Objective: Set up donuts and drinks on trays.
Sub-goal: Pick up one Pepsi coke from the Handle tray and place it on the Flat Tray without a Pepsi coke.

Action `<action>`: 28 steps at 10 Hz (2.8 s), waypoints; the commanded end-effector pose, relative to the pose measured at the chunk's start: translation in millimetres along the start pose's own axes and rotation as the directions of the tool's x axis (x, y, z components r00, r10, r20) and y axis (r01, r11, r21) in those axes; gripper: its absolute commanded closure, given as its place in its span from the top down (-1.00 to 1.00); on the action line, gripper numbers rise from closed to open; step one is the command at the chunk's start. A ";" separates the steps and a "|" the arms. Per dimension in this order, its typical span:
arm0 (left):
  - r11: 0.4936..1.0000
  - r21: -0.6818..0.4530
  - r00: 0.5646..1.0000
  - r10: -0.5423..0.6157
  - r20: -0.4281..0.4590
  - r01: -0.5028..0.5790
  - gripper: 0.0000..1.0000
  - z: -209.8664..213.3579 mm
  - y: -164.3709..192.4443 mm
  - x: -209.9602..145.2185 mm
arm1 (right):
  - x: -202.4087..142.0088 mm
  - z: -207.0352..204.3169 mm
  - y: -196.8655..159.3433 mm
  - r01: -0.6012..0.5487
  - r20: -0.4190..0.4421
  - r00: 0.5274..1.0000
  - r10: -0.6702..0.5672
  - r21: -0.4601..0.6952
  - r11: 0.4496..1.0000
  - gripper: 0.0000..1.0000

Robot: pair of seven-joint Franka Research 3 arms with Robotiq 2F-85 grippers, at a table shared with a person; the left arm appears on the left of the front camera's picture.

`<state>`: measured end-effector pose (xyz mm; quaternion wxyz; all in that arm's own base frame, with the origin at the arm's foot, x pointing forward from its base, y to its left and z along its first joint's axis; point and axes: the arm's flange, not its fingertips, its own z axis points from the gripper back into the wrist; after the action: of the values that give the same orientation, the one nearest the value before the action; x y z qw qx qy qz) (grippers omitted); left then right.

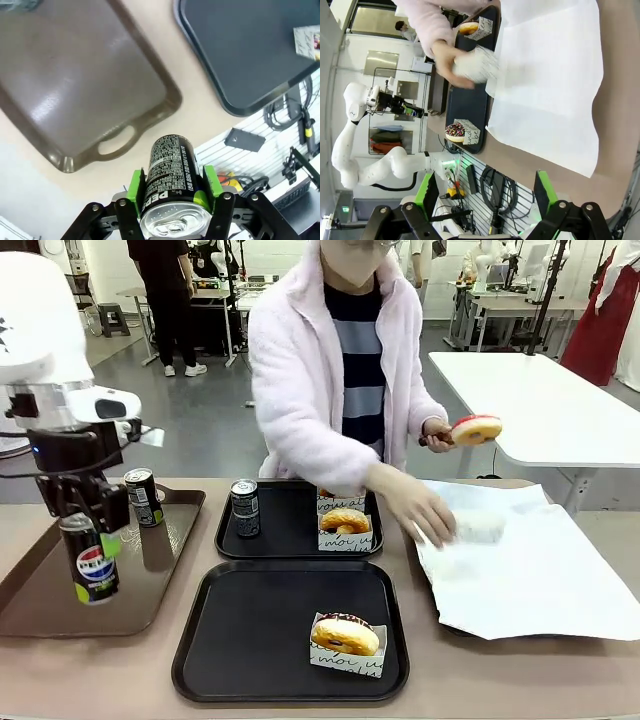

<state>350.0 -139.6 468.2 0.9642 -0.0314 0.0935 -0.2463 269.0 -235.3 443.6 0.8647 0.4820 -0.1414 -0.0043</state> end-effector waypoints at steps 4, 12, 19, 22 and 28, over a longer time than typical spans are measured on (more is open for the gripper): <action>0.999 0.010 0.998 -0.052 -0.031 0.052 0.16 -14.8 -24.1 -1.9 | 0.6 0.6 0.1 -0.010 0.008 1.000 0.010 0.015 1.000 1.00; 0.997 -0.034 0.981 -0.065 0.185 0.072 0.16 -13.9 -76.9 61.5 | 0.6 0.6 0.1 -0.010 0.008 1.000 0.010 0.015 1.000 1.00; 0.996 -0.007 0.996 -0.094 0.000 0.094 0.16 -11.4 -70.2 5.8 | 0.6 0.6 0.1 -0.010 0.008 1.000 0.010 0.015 1.000 1.00; 0.988 0.028 0.989 -0.150 0.001 0.150 0.16 -17.0 -56.4 -49.8 | 0.6 0.6 0.1 -0.010 0.008 1.000 0.010 0.015 1.000 1.00; 0.996 0.034 0.980 -0.089 0.180 0.084 0.16 -30.0 -97.6 20.4 | 0.6 0.6 0.1 -0.010 0.008 1.000 0.010 0.015 1.000 1.00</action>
<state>296.2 -203.4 455.8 0.9532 -0.0406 0.0214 -0.2988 268.9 -235.3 443.6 0.8647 0.4821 -0.1410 -0.0043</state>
